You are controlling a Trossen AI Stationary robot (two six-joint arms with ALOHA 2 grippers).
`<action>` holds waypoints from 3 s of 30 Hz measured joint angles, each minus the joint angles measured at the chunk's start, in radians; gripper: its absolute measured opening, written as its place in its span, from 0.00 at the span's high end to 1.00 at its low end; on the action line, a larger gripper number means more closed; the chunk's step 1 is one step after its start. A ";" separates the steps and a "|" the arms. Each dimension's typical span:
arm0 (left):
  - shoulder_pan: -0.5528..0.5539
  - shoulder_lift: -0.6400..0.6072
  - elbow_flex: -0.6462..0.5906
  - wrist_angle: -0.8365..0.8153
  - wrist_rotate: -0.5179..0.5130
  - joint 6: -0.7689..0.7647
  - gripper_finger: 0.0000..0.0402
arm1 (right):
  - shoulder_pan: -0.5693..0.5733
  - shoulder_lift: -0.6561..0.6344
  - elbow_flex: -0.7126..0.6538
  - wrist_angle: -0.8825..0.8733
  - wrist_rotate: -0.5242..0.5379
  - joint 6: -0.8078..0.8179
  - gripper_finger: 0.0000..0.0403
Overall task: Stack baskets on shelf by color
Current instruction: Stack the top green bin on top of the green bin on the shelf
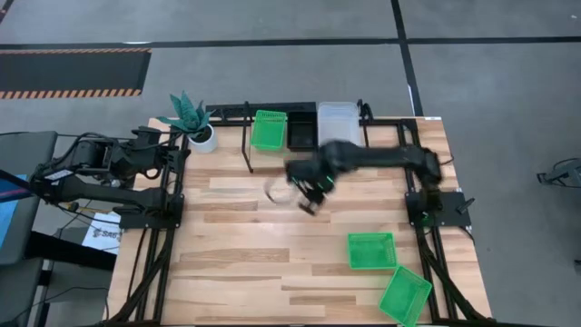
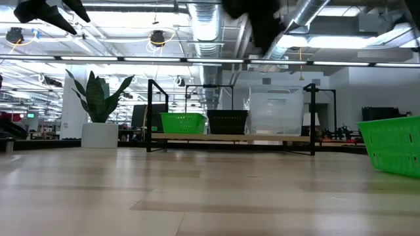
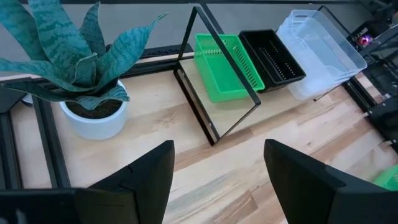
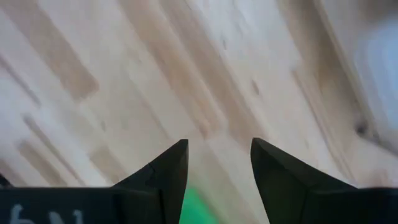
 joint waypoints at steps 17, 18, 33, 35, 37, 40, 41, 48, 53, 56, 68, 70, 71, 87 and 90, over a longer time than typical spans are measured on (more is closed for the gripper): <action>0.000 0.000 0.000 0.000 0.035 0.006 0.41 | 0.559 -0.292 -0.724 0.351 0.034 1.215 0.45; 0.000 0.000 0.000 0.000 0.036 0.006 0.41 | 0.567 -0.278 -0.735 0.387 0.035 1.229 0.45; 0.000 0.000 0.000 -0.014 0.043 0.017 0.41 | 0.519 -0.103 -0.785 0.549 -0.036 1.209 0.54; 0.000 0.000 0.000 -0.019 0.043 0.017 0.41 | 0.512 -0.098 -0.786 0.554 -0.039 1.202 0.64; 0.000 0.000 0.000 -0.024 0.043 0.017 0.41 | 0.503 -0.099 -0.786 0.555 -0.037 1.184 0.77; 0.000 0.000 0.000 -0.025 0.043 0.017 0.41 | 0.484 -0.110 -0.786 0.561 -0.028 1.120 0.96; 0.000 0.000 0.000 -0.025 0.043 0.021 0.41 | 0.474 -0.117 -0.782 0.562 -0.022 1.099 0.96; 0.000 0.000 0.000 -0.031 0.043 0.031 0.41 | 0.382 -0.171 -0.637 0.596 -0.021 0.754 0.98; 0.000 0.000 0.000 -0.032 0.050 0.032 0.41 | 0.247 -0.231 -0.486 0.649 -0.012 0.385 0.99; 0.000 0.000 0.000 -0.033 0.050 0.032 0.41 | 0.140 -0.259 -0.391 0.745 -0.005 0.185 0.99; 0.000 0.000 0.000 -0.034 0.025 0.003 0.41 | -0.192 -0.178 -0.219 1.014 0.018 -0.608 0.99; 0.000 0.000 0.000 -0.037 0.025 -0.003 0.41 | -0.238 -0.149 -0.226 0.986 0.012 -0.637 0.99; 0.000 0.000 0.000 -0.041 0.024 -0.003 0.41 | -0.250 -0.124 -0.221 1.042 0.010 -0.655 0.99; 0.001 0.000 0.000 -0.062 -0.006 -0.083 0.41 | -0.364 0.118 -0.155 1.094 -0.063 -0.734 0.98; 0.001 0.000 0.000 -0.063 -0.008 -0.084 0.41 | -0.363 0.156 -0.130 1.087 -0.071 -0.750 0.98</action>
